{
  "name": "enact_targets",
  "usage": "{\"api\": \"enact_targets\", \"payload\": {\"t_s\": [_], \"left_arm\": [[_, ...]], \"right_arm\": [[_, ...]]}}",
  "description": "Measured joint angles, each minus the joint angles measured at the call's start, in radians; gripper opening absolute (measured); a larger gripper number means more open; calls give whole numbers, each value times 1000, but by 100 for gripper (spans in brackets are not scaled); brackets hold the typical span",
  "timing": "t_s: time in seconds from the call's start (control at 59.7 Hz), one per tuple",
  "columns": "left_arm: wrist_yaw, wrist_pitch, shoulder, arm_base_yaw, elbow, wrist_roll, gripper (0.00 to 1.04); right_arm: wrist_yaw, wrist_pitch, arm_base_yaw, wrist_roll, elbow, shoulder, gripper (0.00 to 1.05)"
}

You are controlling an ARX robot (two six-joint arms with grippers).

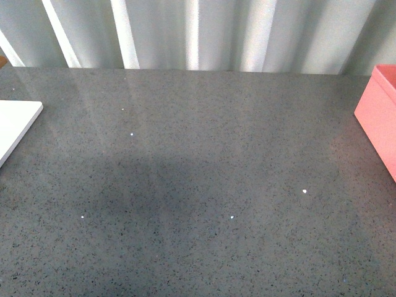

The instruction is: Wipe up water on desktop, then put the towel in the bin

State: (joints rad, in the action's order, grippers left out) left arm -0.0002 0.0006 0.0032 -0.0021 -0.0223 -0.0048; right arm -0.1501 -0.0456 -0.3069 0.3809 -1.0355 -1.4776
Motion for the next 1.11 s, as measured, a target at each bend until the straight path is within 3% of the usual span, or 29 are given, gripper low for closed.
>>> {"api": "enact_targets", "payload": {"t_s": [0.653, 1.105], "left_arm": [[0, 0, 0, 0, 0, 0, 98], [0, 0, 0, 0, 0, 0, 98]], "right_arm": [[46, -193, 2, -10, -125, -101, 8], [42, -193, 5, -11, -125, -100, 75]]}}
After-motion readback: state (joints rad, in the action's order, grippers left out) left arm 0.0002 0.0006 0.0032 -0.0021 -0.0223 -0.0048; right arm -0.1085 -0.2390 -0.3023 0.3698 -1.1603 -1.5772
